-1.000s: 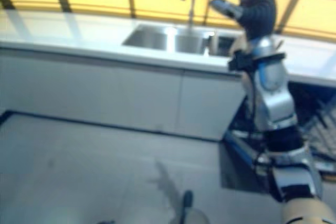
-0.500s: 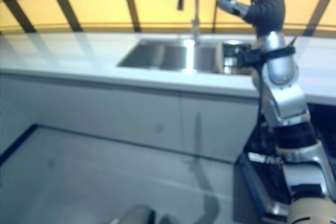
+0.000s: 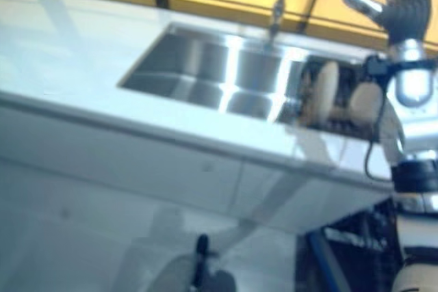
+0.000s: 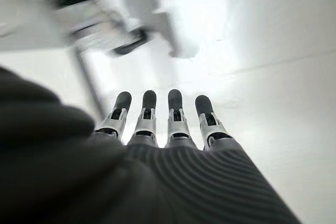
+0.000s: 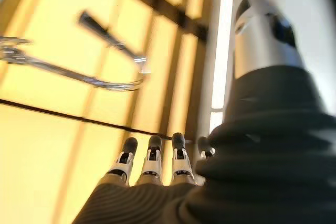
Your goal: Take plates into dishwasher
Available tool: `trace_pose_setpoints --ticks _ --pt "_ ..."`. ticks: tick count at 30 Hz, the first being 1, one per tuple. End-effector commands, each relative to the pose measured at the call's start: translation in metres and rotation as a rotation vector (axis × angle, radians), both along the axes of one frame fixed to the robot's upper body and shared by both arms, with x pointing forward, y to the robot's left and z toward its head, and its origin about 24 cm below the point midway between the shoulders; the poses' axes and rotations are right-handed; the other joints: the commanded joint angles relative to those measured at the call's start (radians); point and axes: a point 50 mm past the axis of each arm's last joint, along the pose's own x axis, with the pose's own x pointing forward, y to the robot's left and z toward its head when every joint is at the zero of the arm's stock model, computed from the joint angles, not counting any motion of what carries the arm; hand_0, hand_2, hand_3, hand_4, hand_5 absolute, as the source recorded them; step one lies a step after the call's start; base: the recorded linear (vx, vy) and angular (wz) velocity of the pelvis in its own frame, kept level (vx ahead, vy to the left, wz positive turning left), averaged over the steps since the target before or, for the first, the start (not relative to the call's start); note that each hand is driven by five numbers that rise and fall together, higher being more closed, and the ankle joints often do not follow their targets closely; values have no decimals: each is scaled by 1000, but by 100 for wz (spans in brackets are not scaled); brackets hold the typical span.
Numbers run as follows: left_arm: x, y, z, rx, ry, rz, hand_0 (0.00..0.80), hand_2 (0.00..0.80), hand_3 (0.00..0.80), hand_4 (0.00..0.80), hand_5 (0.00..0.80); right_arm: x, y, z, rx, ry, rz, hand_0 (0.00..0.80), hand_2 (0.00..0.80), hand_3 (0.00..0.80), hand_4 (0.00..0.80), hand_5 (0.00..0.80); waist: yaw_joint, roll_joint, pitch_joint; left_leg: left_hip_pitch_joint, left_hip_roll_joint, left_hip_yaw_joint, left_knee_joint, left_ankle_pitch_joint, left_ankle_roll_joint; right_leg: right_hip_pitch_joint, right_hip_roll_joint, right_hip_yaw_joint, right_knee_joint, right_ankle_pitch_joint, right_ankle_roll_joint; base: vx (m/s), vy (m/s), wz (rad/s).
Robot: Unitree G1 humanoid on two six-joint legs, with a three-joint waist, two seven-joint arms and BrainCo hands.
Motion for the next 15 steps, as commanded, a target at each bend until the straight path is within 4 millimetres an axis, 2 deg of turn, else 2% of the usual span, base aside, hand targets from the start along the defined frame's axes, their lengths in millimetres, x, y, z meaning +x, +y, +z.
trace_pose_setpoints --ticks 1,2,4,5,7,8,11,13,15 --pt "-23 1 3 4 27 -52 0 0 0 0 0 -29 -11 37 -48 -158 -8 0 0 0 0 0 19 17 -53 16 13 -79 -69 19 -52 -49 -46 29 168 451 61 426 391 -5" --pt "-21 1 3 11 17 -63 0 0 0 0 0 -31 -12 37 -45 -157 -8 0 0 0 0 0 11 26 -49 42 9 -83 -72 1 -43 -100 -62 22 238 452 58 372 328 4" --pt "-15 2 4 36 -1 -78 0 0 0 0 0 -29 -8 34 -43 -144 -3 0 0 0 0 0 -7 36 -41 115 8 -85 -107 -16 -35 -213 -70 10 253 444 58 361 207 -15" --pt "-12 4 4 45 -10 -74 0 0 0 0 0 -27 -9 35 -42 -138 -6 0 0 0 0 0 -11 36 -40 143 13 -74 -131 -14 -38 -233 -69 -16 173 412 49 317 39 -37" --pt "-10 6 6 53 -24 -71 0 0 0 0 0 -24 -10 38 -27 -132 -17 0 0 0 0 0 -13 36 -36 182 22 -82 -161 -15 -53 -234 -52 -55 30 375 42 308 -98 -18" --pt "-9 8 6 61 -30 -64 0 0 0 0 0 -21 -10 40 -21 -129 -19 0 0 0 0 0 -16 34 -30 215 33 -81 -180 -18 -71 -247 -49 -90 -98 373 46 278 -163 -10" --pt "-9 16 9 79 -34 -40 0 0 0 0 0 -14 -3 43 -13 -135 -24 0 0 0 0 0 -21 31 -19 263 63 -64 -208 -39 -105 -262 -41 -140 -323 396 69 224 -227 -26" --pt "-14 18 10 90 -25 -33 0 0 0 0 0 -11 1 45 -16 -135 -41 0 0 0 0 0 -31 30 -18 292 75 -57 -226 -49 -119 -273 -21 -144 -435 438 90 201 -227 -24" --pt "-17 20 10 98 -14 -31 0 0 0 0 0 -9 0 48 -10 -125 -85 0 0 0 0 0 -47 34 -15 320 84 -69 -244 -58 -122 -325 -17 -123 -484 480 106 192 -224 -12"
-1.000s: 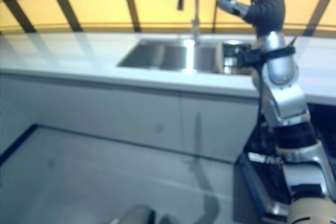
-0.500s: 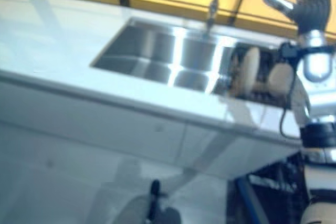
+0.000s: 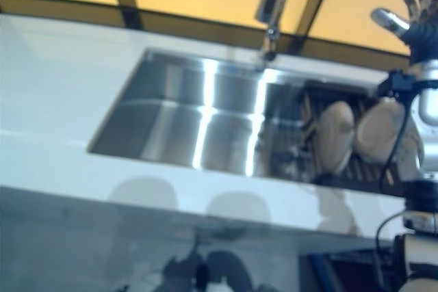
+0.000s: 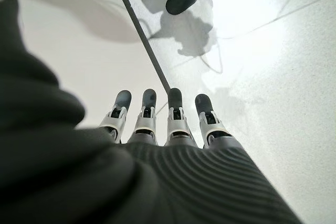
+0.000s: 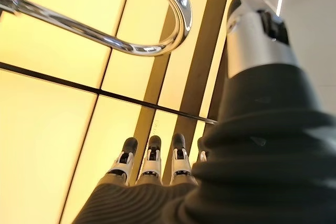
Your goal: Take plates into dishwasher
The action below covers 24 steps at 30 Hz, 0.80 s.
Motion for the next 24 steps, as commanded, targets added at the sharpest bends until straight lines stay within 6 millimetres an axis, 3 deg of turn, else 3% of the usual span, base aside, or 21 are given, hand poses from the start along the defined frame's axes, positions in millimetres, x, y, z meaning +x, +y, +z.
trace_pose_setpoints --ticks 1,4,7,9,12,17,20,24 --pt "-24 7 4 23 45 -1 0 0 0 0 0 -9 -8 40 -17 -101 -113 0 0 0 0 0 3 21 -15 44 62 -96 -65 30 -107 -51 32 26 -34 213 -11 170 -251 18" --pt "-29 13 6 33 62 7 0 0 0 0 0 -10 -21 37 -5 -41 -176 0 0 0 0 0 -2 23 -19 41 81 -116 -63 24 -115 -41 28 47 -24 193 -14 142 -324 51" --pt "-36 11 3 34 91 54 0 0 0 0 0 -7 -29 29 -16 8 -197 0 0 0 0 0 -1 12 -37 28 108 -113 -33 16 -142 38 40 40 -51 141 -16 190 -381 8" --pt "-18 8 -2 18 112 82 0 0 0 0 0 -1 -24 25 -12 44 -187 0 0 0 0 0 -6 2 -54 46 130 -92 -20 13 -159 65 56 36 -63 109 -14 263 -301 -6" --pt "20 3 -7 -9 142 110 0 0 0 0 0 10 -13 33 -2 128 -148 0 0 0 0 0 -32 -12 -93 57 175 -40 27 25 -187 114 87 33 -93 73 -42 276 -316 -12" --pt "76 -9 -6 -55 123 154 0 0 0 0 0 22 -7 20 -3 241 -98 0 0 0 0 0 -81 -9 -100 11 218 7 117 113 -222 173 130 41 -128 47 -88 150 -236 -10" --pt "97 -15 -4 -65 129 157 0 0 0 0 0 28 -9 10 11 327 -69 0 0 0 0 0 -111 1 -97 13 233 62 91 131 -232 179 137 26 -131 36 -99 73 -81 5" --pt "108 -16 -3 -71 147 178 0 0 0 0 0 33 -14 -2 48 419 -12 0 0 0 0 0 -148 19 -101 45 235 114 22 140 -242 170 143 11 -140 35 -104 12 29 21"
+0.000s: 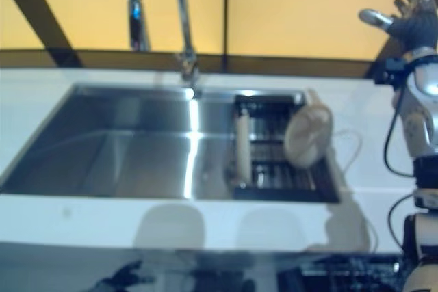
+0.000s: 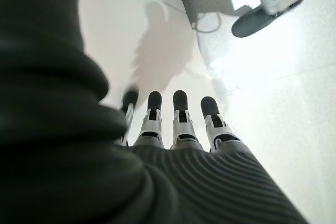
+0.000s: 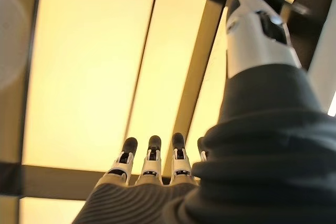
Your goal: Take plates into dishwasher
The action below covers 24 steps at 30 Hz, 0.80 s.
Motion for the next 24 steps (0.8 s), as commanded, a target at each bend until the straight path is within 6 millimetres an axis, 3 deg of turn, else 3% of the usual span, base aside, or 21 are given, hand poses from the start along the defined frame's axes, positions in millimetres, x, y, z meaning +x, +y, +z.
trace_pose_setpoints --ticks 1,14,24 --pt "3 12 3 21 34 20 0 0 0 0 0 5 5 9 11 18 82 0 0 0 0 0 -5 -53 -36 -10 24 56 -54 145 -30 18 -57 19 19 -17 56 -17 63 15" --pt "20 18 10 9 52 15 0 0 0 0 0 14 -3 -48 176 276 228 0 0 0 0 0 -30 -45 -47 3 6 67 5 109 -20 40 -53 55 11 -28 46 51 37 4" --pt "28 21 15 -8 54 -16 0 0 0 0 0 17 1 -75 284 379 263 0 0 0 0 0 -40 -44 -42 15 12 70 38 100 -16 43 -55 73 35 -42 40 48 12 -1"
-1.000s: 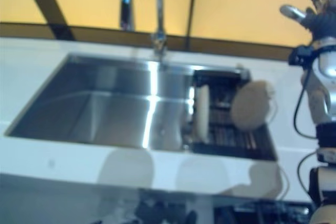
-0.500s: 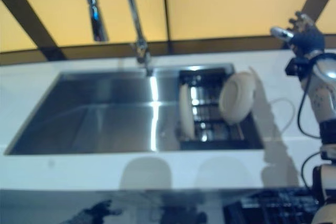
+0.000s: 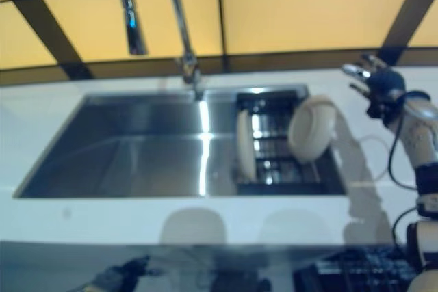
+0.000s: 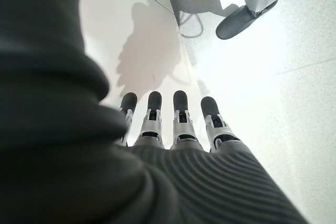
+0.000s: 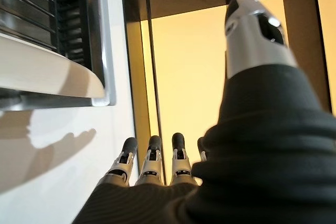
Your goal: Take plates into dishwasher
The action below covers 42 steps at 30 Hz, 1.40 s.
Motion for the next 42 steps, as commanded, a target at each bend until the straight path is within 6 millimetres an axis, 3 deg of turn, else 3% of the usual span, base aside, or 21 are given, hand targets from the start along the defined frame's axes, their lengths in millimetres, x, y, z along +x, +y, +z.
trace_pose_setpoints --ticks 1,19,42 --pt "15 28 14 68 -14 -21 0 0 0 0 0 11 19 -12 74 32 69 0 0 0 0 0 -23 -104 -35 5 21 37 74 100 -55 51 -51 78 39 -49 33 48 21 -8" --pt "23 34 20 59 5 -44 0 0 0 0 0 14 20 -53 138 230 85 0 0 0 0 0 -13 -87 -32 19 16 43 48 110 -54 66 -52 72 32 -52 34 27 16 1" --pt "33 33 25 44 -1 -60 0 0 0 0 0 19 34 -59 22 318 96 0 0 0 0 0 -21 -90 -21 19 14 58 40 113 -49 66 -49 85 28 -48 35 0 1 0"
